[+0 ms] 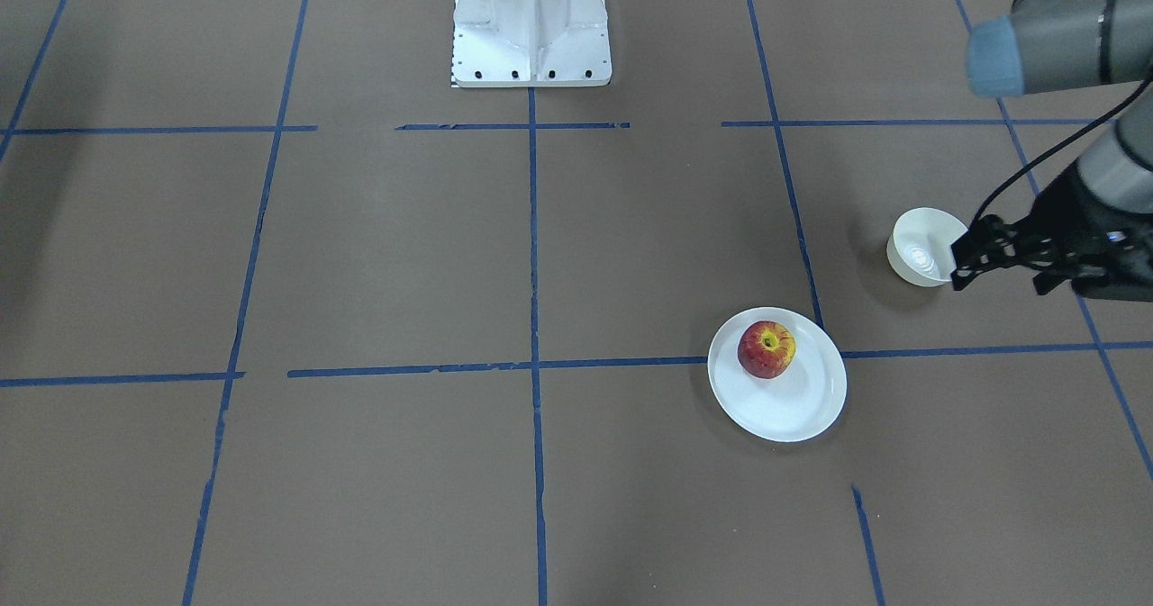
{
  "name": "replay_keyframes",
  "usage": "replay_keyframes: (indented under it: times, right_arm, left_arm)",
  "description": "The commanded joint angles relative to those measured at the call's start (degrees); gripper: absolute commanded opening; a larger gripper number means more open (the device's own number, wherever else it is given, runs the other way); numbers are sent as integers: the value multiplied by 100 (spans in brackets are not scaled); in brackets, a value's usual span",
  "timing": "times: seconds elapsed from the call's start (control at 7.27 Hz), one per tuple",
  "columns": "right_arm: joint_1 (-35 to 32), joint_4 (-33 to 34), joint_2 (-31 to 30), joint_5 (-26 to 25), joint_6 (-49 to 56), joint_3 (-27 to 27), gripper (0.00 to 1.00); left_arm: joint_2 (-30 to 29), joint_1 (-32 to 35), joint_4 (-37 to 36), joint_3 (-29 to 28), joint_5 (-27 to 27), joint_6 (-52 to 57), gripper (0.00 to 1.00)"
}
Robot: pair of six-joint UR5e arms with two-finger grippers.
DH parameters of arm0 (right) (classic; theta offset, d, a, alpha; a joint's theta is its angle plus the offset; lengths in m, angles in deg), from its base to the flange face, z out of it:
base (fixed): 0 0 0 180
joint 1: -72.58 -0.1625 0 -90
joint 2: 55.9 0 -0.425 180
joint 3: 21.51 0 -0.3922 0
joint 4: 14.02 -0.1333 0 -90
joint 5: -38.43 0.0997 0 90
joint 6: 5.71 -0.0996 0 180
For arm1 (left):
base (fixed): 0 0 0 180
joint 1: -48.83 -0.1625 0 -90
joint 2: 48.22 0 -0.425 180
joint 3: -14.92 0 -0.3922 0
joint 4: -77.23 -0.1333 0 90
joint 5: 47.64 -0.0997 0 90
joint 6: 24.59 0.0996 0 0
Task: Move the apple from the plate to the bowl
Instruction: 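Move the left gripper over the red-yellow apple on the white plate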
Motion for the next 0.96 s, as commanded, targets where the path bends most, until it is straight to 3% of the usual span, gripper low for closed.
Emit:
replay_keyframes:
  times: [0.0, 0.28, 0.83]
  right_arm:
    - [-2, 0, 0, 0, 0, 0, 100]
    - [-2, 0, 0, 0, 0, 0, 100]
    - [7, 0, 0, 0, 0, 0, 100]
  left_arm:
    - [-570, -807, 572, -637, -236, -1202, 100]
    - [-728, -1203, 1637, -1253, -489, -2189, 100]
    - [-1178, -1538, 1685, -1809, -860, -2710, 100]
